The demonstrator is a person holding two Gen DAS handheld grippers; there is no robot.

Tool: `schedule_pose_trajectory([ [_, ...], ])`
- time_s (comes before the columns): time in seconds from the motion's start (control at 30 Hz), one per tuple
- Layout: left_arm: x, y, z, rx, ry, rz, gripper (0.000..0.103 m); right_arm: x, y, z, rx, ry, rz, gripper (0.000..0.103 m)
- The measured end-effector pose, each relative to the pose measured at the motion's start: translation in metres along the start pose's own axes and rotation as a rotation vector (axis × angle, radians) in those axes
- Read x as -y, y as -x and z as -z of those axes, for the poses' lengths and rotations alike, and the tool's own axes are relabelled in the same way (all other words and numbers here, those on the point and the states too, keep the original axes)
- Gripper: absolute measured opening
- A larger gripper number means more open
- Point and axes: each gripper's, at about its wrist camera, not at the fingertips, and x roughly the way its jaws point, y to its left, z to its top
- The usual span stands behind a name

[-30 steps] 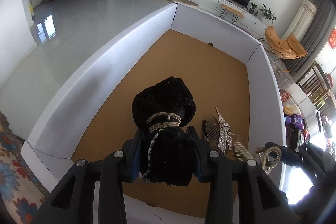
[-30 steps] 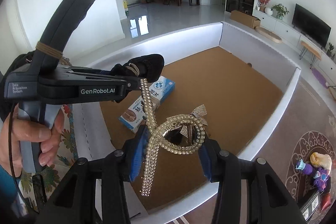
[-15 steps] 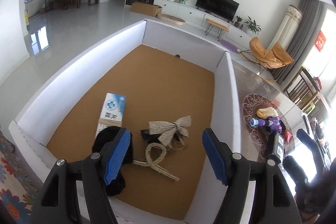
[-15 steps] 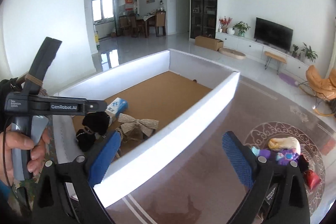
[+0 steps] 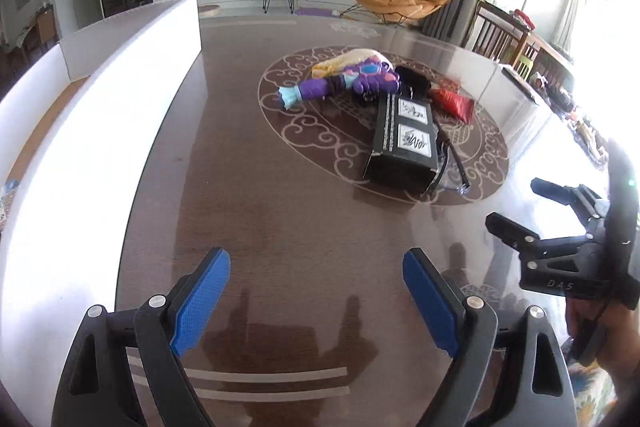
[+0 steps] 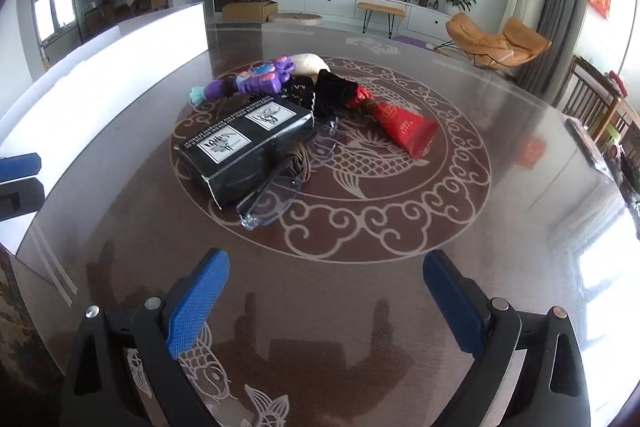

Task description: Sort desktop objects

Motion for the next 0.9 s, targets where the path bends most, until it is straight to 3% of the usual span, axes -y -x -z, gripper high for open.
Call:
schedule_pose_trajectory([
  [0.1,0.004,-0.027,0.0,-0.041,-0.039,-0.031,0.088,0.005,-0.006,0.012,-0.028,-0.006,-0.007,0.098],
  [0.2,0.013,-0.038,-0.004,-0.014,-0.101,-0.062,0.089,0.005,-0.01,0.018,-0.034,-0.023,-0.019,0.098],
  [0.3,0.014,-0.043,-0.008,0.007,-0.113,-0.04,0.09,0.005,-0.014,0.021,-0.042,-0.045,-0.037,0.098],
  [0.43,0.013,-0.047,-0.008,-0.005,-0.101,-0.047,0.103,0.013,-0.006,0.007,0.008,-0.155,-0.106,0.098],
  [0.53,0.013,-0.048,-0.008,-0.003,-0.096,-0.047,0.103,0.022,-0.006,-0.018,0.051,-0.26,-0.135,0.098],
  [0.63,0.013,-0.047,-0.006,0.001,-0.092,-0.048,0.103,0.026,-0.023,-0.043,0.05,-0.306,-0.119,0.098],
  [0.77,0.012,-0.048,-0.006,0.002,-0.094,-0.045,0.103,0.019,-0.062,-0.054,-0.075,-0.234,-0.063,0.097],
  [0.83,0.012,-0.048,-0.005,0.003,-0.093,-0.046,0.103,0.022,-0.065,-0.051,-0.079,-0.166,0.014,0.096],
  [0.9,0.012,-0.048,-0.006,0.003,-0.092,-0.048,0.103,0.037,-0.056,-0.044,-0.062,-0.191,0.08,0.097],
])
